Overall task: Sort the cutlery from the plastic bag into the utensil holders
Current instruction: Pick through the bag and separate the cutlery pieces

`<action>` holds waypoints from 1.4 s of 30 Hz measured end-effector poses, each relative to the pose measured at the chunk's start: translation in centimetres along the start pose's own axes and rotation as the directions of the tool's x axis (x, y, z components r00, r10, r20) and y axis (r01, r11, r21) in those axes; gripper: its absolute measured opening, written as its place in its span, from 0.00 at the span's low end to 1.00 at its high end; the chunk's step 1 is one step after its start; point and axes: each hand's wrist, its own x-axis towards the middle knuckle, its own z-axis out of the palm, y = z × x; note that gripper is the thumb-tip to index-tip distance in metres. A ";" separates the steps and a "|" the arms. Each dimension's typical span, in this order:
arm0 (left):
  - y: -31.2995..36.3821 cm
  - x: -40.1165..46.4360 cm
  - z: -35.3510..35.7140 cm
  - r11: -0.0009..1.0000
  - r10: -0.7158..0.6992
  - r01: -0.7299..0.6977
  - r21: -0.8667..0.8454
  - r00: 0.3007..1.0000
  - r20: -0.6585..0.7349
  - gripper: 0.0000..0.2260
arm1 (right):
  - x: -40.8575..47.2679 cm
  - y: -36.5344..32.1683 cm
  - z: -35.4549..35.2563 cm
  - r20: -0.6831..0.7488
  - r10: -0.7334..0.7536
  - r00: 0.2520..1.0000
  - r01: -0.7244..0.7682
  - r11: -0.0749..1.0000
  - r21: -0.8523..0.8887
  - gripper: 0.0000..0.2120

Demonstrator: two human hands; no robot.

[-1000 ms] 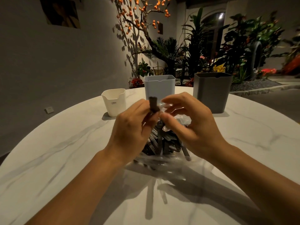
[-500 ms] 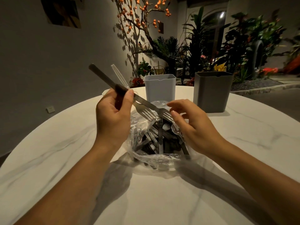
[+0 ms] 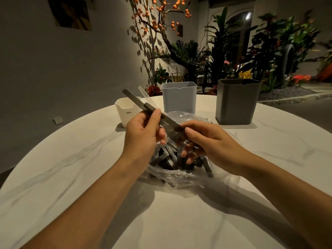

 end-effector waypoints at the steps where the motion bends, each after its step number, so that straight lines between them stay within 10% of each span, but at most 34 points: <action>1: -0.1 -0.1 0.0 1.000 -0.012 0.012 0.008 1.000 0.000 0.08 | 0.1 0.1 0.0 0.002 0.006 1.000 -0.006 1.000 0.017 0.11; 13: -1.2 -1.7 1.9 0.987 -0.110 0.087 0.135 0.978 0.177 0.12 | 0.4 0.9 0.0 0.054 0.059 0.997 -0.056 0.996 -0.065 0.12; 29: -0.5 -1.1 1.0 0.953 -0.176 0.218 -0.211 0.963 0.203 0.28 | 0.2 -0.6 -0.5 -0.104 0.113 0.988 -0.097 0.984 0.151 0.15; 33: -0.4 -1.4 1.4 0.989 -0.120 0.137 -0.060 0.966 0.231 0.32 | 0.3 -0.4 -0.3 -0.129 0.120 0.984 -0.103 0.986 0.129 0.13; 37: -0.7 -1.5 1.5 0.969 0.013 -0.072 0.235 0.970 0.242 0.04 | 0.4 -0.2 -0.4 -0.158 0.083 0.984 -0.077 0.996 0.040 0.12; 42: -1.0 -1.5 1.4 0.959 0.019 -0.062 0.277 0.987 0.158 0.13 | 0.4 -0.1 -0.3 -0.187 0.109 0.976 -0.108 0.994 0.013 0.09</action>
